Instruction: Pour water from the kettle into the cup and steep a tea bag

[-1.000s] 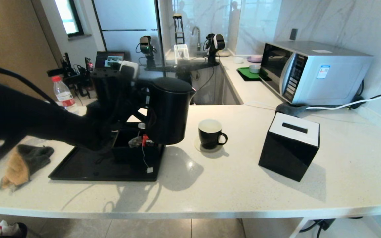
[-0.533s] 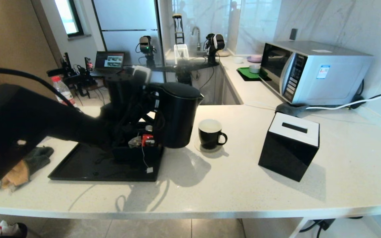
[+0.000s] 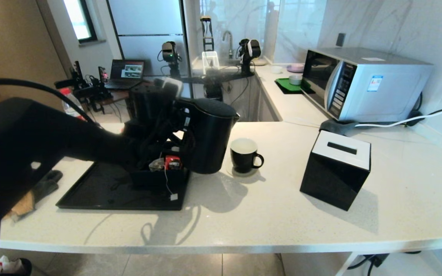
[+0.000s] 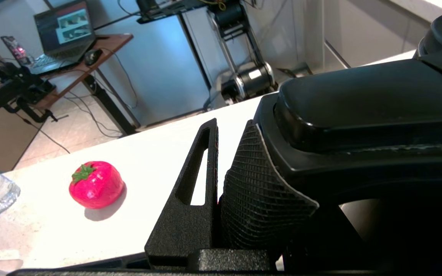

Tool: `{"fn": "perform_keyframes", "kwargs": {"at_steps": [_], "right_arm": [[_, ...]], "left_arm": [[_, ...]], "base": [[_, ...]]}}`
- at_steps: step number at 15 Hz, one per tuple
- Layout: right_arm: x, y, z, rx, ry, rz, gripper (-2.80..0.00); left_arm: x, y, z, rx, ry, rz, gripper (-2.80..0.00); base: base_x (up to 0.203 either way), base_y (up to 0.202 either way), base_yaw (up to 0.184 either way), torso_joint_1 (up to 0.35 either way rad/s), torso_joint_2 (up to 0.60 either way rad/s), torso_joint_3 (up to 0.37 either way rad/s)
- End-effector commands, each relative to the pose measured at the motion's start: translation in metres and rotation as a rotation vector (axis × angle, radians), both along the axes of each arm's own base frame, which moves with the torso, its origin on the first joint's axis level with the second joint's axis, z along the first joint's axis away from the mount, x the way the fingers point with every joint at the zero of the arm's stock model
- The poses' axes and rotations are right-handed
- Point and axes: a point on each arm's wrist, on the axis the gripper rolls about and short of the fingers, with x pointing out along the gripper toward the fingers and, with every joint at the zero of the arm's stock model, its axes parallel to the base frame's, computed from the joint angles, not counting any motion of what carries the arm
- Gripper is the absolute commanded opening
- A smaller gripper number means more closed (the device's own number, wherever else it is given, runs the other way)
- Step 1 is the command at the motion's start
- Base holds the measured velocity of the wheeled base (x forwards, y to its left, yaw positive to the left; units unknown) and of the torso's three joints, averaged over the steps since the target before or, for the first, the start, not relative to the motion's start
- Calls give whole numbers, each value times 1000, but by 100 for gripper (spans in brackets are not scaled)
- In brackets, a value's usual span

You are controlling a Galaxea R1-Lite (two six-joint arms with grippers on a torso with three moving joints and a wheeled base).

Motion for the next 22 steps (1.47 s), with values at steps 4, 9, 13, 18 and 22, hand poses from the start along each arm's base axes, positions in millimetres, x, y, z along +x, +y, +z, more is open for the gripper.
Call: {"fn": "perform_keyframes", "kwargs": {"at_steps": [4, 9, 13, 18, 22], "right_arm": [[0, 0, 0, -1, 2, 1, -280], [0, 0, 0, -1, 2, 1, -280], [0, 0, 0, -1, 2, 1, -280], [0, 0, 0, -1, 2, 2, -280], [0, 0, 0, -1, 2, 1, -280]], "left_arm": [[3, -4, 5, 8, 9, -5, -280], [2, -10, 4, 45, 22, 23, -280], [-1, -10, 4, 61, 57, 34, -280], [-3, -9, 4, 75, 84, 50, -280], [-3, -6, 5, 93, 82, 55, -280]], "base": [[0, 0, 0, 0, 0, 0], [0, 0, 0, 0, 0, 0], [0, 0, 0, 0, 0, 0], [0, 0, 0, 0, 0, 0], [0, 0, 0, 0, 0, 0]]}}
